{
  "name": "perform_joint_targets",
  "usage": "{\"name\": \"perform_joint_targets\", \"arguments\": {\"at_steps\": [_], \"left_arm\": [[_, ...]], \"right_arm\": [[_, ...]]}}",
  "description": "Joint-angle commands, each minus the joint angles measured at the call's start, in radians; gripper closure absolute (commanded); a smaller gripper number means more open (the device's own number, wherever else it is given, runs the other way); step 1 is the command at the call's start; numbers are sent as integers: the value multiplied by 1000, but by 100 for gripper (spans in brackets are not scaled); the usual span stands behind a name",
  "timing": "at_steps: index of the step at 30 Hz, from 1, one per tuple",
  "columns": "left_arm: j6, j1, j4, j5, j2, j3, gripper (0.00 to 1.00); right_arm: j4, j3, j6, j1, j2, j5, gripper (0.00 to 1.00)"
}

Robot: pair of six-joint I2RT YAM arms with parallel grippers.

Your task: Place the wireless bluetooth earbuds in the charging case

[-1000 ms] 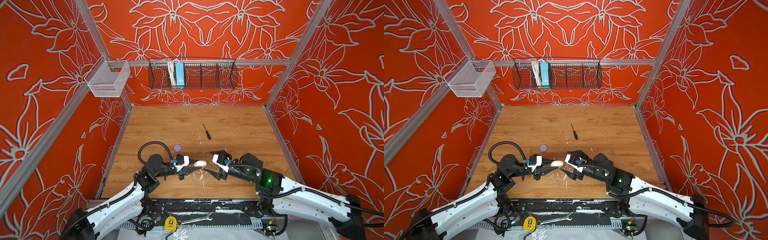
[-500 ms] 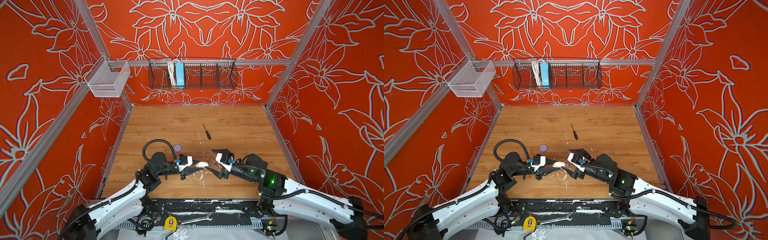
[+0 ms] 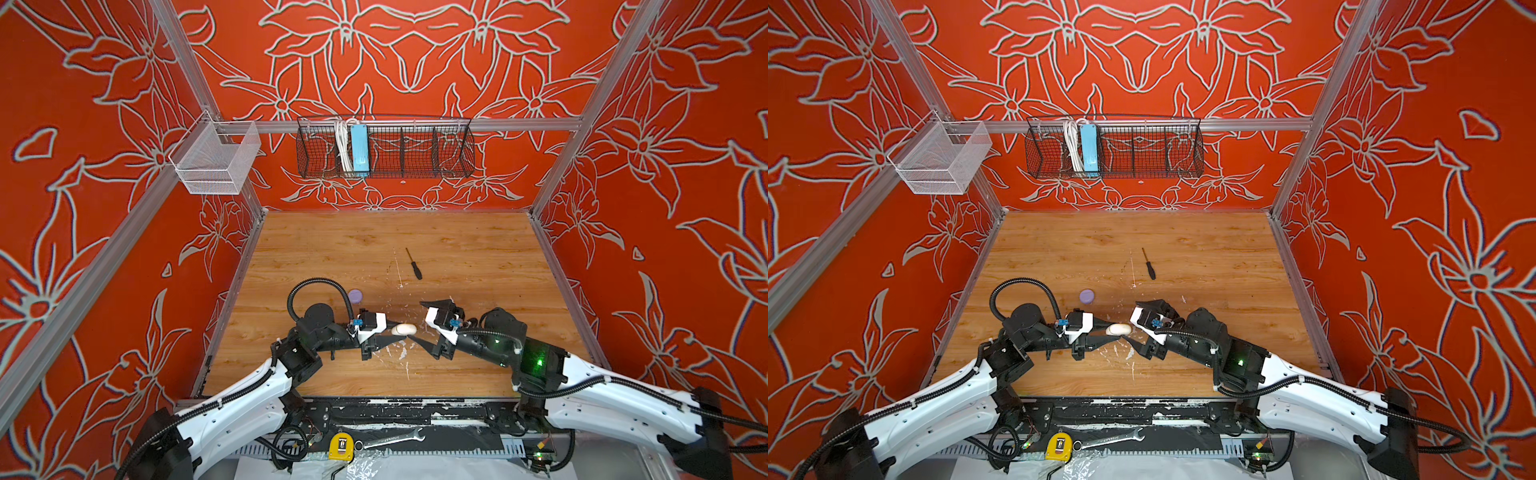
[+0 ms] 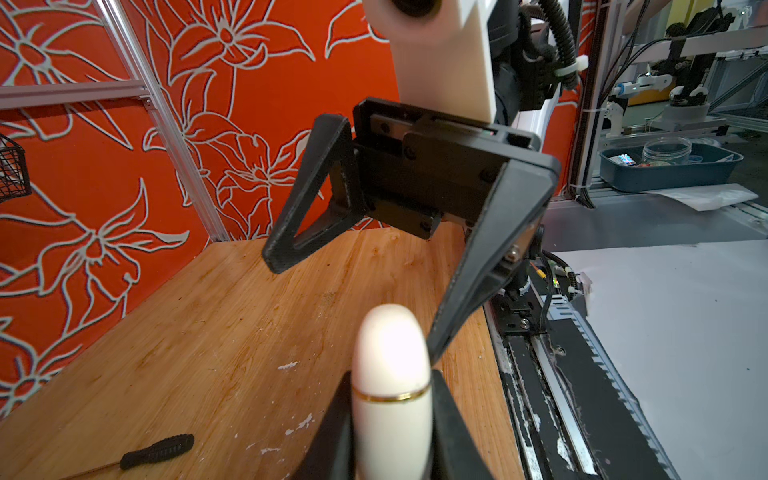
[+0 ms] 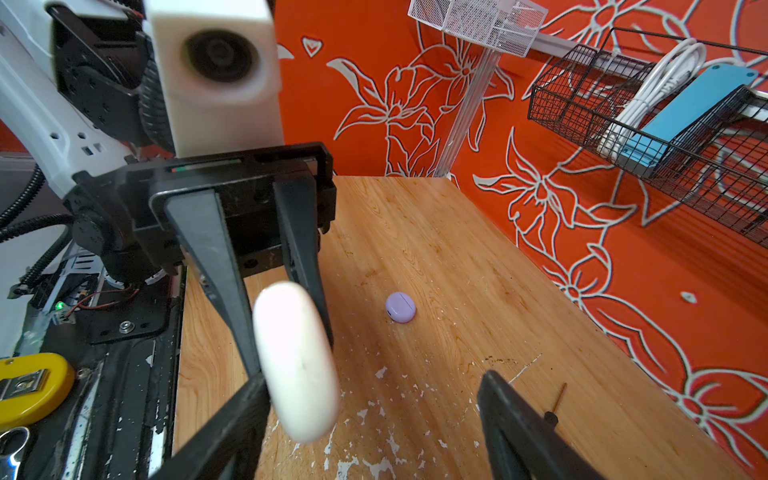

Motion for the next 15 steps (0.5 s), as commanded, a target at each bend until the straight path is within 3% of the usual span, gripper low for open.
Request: {"name": "perform_joint_targets", "arguments": {"at_steps": [1, 15], "left_arm": [[26, -23, 8, 74, 0, 34, 100], [41, -28, -13, 75, 5, 42, 100]], "right_arm": [[16, 32, 15, -4, -3, 99, 21], [25, 25, 25, -4, -24, 200, 25]]}}
